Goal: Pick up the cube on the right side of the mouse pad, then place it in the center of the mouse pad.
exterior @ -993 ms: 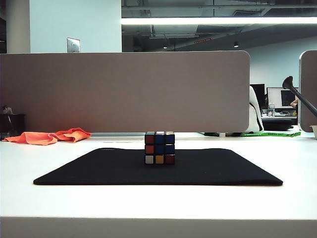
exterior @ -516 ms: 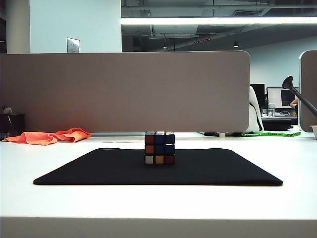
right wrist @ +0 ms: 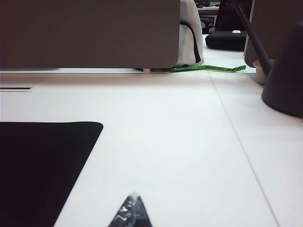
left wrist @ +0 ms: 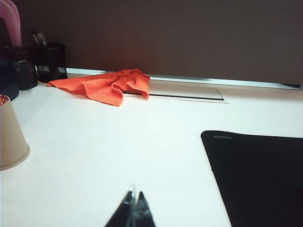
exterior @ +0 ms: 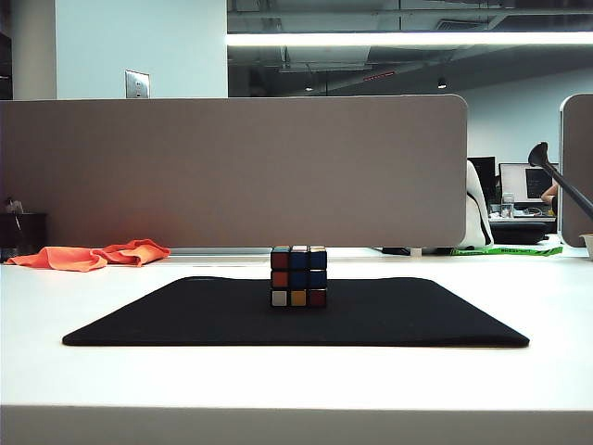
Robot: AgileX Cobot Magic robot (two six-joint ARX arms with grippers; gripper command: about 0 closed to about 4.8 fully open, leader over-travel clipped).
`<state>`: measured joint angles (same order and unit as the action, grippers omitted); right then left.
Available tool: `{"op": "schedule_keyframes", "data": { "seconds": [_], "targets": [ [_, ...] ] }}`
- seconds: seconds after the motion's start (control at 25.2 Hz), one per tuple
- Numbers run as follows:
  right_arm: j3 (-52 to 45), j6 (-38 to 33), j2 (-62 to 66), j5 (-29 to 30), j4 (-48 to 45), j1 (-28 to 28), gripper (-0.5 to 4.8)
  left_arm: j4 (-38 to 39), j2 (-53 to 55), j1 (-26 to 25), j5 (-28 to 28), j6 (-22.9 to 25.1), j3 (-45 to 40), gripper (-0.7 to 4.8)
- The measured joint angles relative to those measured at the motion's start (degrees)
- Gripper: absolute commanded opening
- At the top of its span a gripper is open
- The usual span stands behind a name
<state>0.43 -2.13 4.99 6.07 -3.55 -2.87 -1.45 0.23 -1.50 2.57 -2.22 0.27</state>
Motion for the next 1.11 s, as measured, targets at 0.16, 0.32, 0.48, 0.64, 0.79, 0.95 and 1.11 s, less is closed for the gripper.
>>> {"op": "schedule_keyframes", "data": {
  "seconds": [0.16, 0.32, 0.48, 0.64, 0.79, 0.95, 1.11],
  "targets": [
    [0.0, -0.7, 0.0, 0.0, 0.0, 0.0, -0.05, 0.0, 0.0, 0.0, 0.0, 0.0, 0.0, -0.05],
    [0.0, -0.8, 0.0, 0.0, 0.0, 0.0, -0.05, 0.0, 0.0, 0.0, 0.0, 0.0, 0.0, -0.05],
    [0.0, -0.8, 0.0, 0.0, 0.0, 0.0, -0.05, 0.0, 0.0, 0.0, 0.0, 0.0, 0.0, -0.05],
    [0.0, -0.8, 0.0, 0.0, 0.0, 0.0, -0.05, 0.0, 0.0, 0.0, 0.0, 0.0, 0.0, -0.05],
    [0.0, -0.8, 0.0, 0.0, 0.0, 0.0, -0.05, 0.0, 0.0, 0.0, 0.0, 0.0, 0.0, -0.05],
    [0.0, -0.8, 0.0, 0.0, 0.0, 0.0, -0.05, 0.0, 0.0, 0.0, 0.0, 0.0, 0.0, -0.05],
    [0.0, -0.8, 0.0, 0.0, 0.0, 0.0, -0.05, 0.0, 0.0, 0.0, 0.0, 0.0, 0.0, -0.05]
  ]
}}
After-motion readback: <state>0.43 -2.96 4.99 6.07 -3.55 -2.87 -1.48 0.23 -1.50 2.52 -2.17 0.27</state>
